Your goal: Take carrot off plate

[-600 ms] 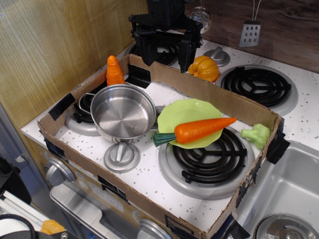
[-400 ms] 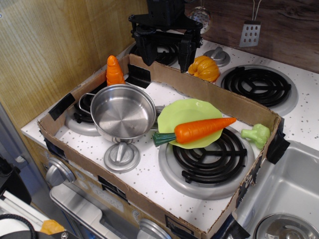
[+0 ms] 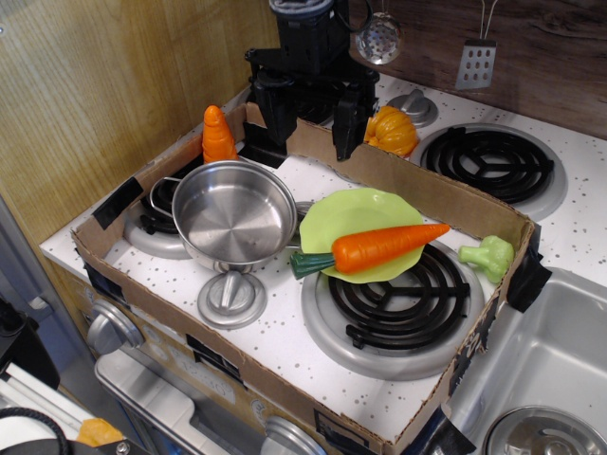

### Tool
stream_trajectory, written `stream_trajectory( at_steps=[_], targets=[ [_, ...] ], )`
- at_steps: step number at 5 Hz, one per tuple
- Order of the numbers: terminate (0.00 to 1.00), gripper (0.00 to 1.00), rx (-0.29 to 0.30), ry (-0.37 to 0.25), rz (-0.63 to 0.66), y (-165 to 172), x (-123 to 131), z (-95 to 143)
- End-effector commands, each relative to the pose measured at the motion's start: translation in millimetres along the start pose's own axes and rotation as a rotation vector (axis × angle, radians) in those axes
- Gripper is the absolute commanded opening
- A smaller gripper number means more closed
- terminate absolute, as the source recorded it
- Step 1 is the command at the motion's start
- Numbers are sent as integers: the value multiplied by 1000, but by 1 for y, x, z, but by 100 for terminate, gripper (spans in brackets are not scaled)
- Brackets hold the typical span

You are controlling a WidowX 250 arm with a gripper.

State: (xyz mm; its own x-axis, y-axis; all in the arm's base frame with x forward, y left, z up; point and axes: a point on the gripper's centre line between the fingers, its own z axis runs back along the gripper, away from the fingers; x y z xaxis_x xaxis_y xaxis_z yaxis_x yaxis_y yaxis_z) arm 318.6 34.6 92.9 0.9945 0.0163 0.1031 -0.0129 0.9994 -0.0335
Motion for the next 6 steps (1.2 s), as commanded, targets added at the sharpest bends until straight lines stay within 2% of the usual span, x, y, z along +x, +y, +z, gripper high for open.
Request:
stream_trajectory(
  at_steps=[1, 2, 3, 4, 6],
  targets=[
    [0, 100, -86, -8, -223, -23, -11, 37],
    [0, 100, -98, -13, -378, -39, -27, 31],
    [0, 100, -133, -80, -546, -45, -38, 18],
    [0, 100, -112, -95, -629, -47, -46, 7],
    [0, 100, -20, -96, -725, -52, -43, -9]
  ],
)
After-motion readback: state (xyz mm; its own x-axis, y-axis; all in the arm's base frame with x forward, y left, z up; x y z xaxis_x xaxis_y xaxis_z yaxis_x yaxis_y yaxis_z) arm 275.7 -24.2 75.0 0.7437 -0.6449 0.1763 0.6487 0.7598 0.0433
